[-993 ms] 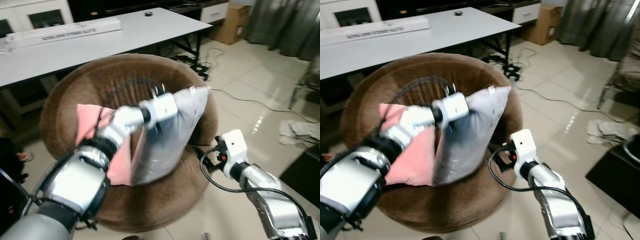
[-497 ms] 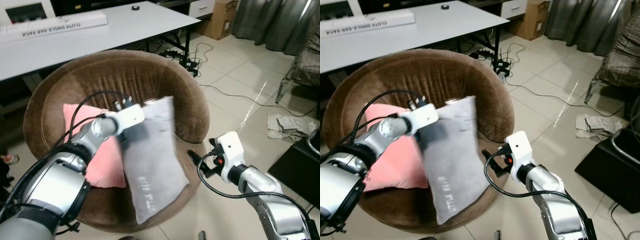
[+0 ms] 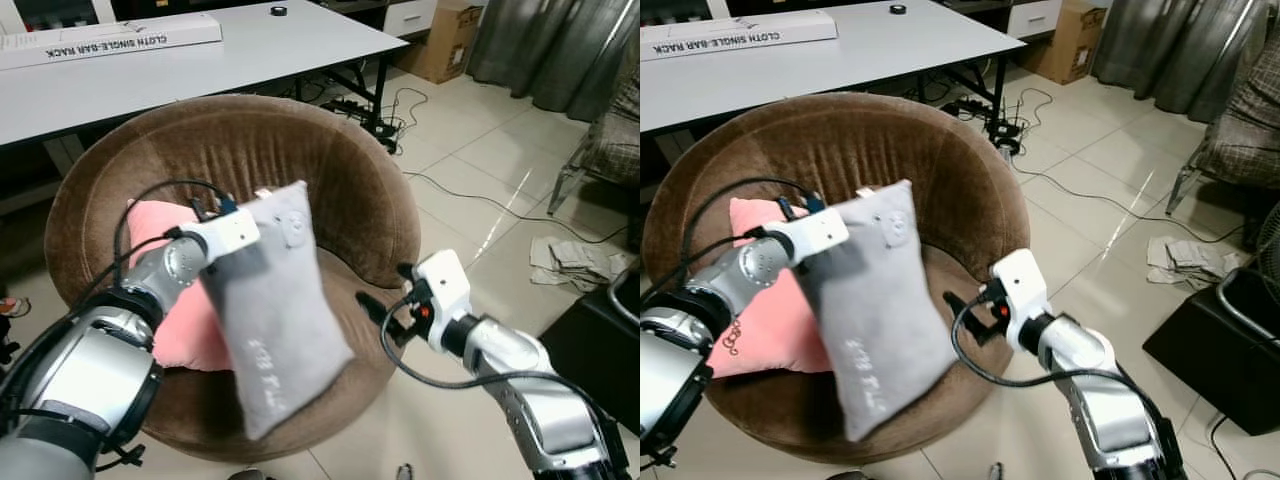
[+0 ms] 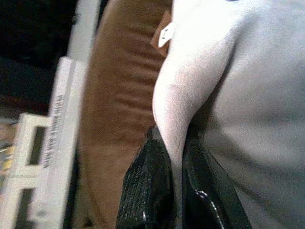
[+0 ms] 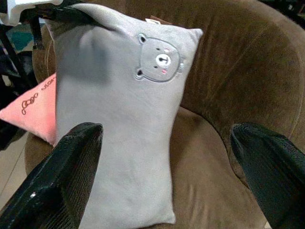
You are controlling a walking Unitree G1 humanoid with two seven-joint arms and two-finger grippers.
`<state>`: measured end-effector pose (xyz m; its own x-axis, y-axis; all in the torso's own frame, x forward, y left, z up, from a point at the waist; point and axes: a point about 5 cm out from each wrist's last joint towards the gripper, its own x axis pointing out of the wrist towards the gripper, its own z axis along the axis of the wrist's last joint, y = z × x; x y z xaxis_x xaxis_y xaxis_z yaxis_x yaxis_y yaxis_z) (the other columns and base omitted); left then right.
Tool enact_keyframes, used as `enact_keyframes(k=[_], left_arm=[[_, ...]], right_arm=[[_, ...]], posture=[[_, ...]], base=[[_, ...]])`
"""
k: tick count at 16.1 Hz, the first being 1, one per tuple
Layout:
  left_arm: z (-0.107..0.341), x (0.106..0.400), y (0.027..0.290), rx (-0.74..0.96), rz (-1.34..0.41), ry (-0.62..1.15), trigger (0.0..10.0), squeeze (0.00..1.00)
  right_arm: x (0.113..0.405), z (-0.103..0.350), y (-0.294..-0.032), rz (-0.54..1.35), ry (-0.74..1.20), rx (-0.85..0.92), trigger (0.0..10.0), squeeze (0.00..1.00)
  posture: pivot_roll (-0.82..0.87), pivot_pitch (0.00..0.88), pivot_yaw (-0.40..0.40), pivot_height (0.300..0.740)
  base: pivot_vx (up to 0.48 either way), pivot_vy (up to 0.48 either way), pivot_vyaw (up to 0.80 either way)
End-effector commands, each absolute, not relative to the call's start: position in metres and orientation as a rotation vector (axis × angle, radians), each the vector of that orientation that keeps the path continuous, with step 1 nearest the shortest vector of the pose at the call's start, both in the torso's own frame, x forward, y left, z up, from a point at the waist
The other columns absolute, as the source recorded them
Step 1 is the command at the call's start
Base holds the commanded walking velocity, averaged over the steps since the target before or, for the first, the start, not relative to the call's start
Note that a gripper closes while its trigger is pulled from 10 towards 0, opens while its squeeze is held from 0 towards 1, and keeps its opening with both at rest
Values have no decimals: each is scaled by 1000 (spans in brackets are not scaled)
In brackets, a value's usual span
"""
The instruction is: Move the pillow to the sofa from floor
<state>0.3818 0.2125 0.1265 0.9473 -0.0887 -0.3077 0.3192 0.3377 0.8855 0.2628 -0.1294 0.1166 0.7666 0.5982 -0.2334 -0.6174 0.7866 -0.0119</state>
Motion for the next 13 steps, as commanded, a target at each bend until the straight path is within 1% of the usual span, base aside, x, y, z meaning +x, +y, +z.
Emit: enact_keyframes(k=[1,5,8,9,13], left_arm=[[159,395,214,1228,-176,120,10000,0],[172,398,218,1233,-126,78,10000,0],[165,397,214,1190,-171,110,10000,0],[164,396,214,1185,-175,114,10000,1000],[171,398,218,1161,-151,93,10000,1000]], right_arm=[[264,118,-133,645,214,-94,10000,0],[264,116,-131,655,210,-96,10000,0],[264,116,-128,670,213,-94,10000,0],[264,116,-128,671,213,-94,10000,0],[264,114,-127,674,216,-89,10000,0]], posture=[[-47,0,-32,740],[-52,0,-26,740],[-50,0,-25,740],[-48,0,-25,740],[-34,0,-28,740]], base=[[0,0,0],[0,0,0],[0,0,0],[0,0,0],[0,0,0]])
